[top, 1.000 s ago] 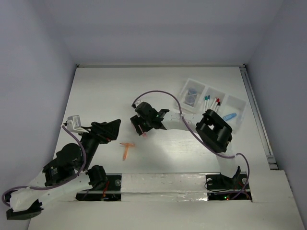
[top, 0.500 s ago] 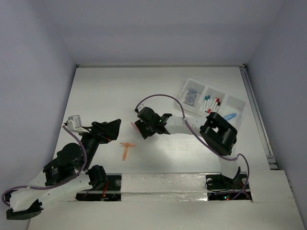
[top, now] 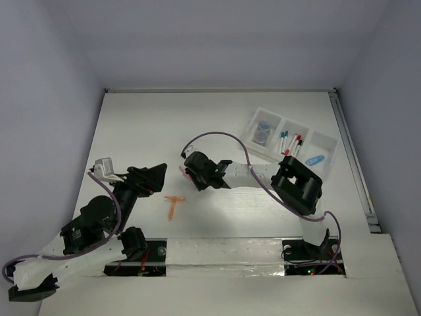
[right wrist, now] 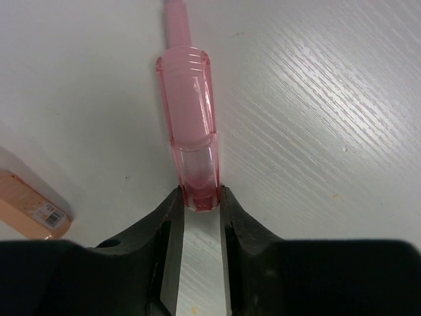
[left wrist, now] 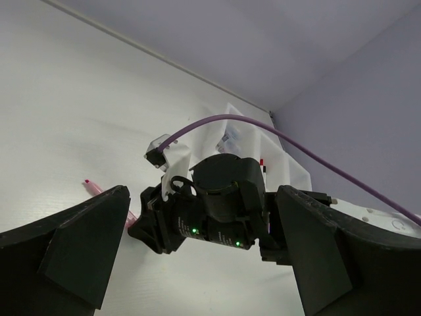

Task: Sort the stationery into containers
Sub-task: Pick up the pen from the center of the board.

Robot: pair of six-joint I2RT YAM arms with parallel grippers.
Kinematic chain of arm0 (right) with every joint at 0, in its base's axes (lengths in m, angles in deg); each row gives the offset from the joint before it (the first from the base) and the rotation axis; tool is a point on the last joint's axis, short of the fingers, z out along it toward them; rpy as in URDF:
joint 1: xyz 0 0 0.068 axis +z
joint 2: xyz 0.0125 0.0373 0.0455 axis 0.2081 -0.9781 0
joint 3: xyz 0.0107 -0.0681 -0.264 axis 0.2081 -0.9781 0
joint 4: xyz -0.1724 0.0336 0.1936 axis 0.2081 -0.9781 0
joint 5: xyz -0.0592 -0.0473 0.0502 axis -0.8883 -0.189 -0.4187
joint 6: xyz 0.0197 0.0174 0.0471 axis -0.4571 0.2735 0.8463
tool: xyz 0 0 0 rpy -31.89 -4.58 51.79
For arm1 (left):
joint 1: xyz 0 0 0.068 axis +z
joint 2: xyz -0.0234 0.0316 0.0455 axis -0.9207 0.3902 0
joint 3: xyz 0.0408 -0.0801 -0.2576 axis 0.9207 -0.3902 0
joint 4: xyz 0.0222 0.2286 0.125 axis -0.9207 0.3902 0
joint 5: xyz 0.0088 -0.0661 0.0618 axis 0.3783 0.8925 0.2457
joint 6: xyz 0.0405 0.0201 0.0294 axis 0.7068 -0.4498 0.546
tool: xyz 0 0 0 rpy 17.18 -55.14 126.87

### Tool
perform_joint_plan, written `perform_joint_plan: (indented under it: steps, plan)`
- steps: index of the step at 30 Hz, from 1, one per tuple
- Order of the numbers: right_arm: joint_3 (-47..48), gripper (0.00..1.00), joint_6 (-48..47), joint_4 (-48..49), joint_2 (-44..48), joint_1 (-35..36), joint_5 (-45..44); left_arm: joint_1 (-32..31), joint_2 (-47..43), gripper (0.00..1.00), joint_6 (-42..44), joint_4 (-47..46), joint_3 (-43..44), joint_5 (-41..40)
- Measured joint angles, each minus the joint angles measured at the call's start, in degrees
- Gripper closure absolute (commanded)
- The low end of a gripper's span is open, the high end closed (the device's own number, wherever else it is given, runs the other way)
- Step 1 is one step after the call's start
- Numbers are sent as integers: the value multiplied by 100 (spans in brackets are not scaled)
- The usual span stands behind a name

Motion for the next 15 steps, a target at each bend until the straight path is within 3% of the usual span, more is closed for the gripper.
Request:
perform_joint_plan:
  steps: [1,5,15]
  plan:
    - [-4,88,4,22,0,0,0,0,0,8,-11,0,-2,-2]
    - [-42,93,11,101,13,13,-24,0,0,11,-39,-11,-44,-2]
    - [-505,97,275,92,935,61,17,0,247,19,-170,-175,-358,92]
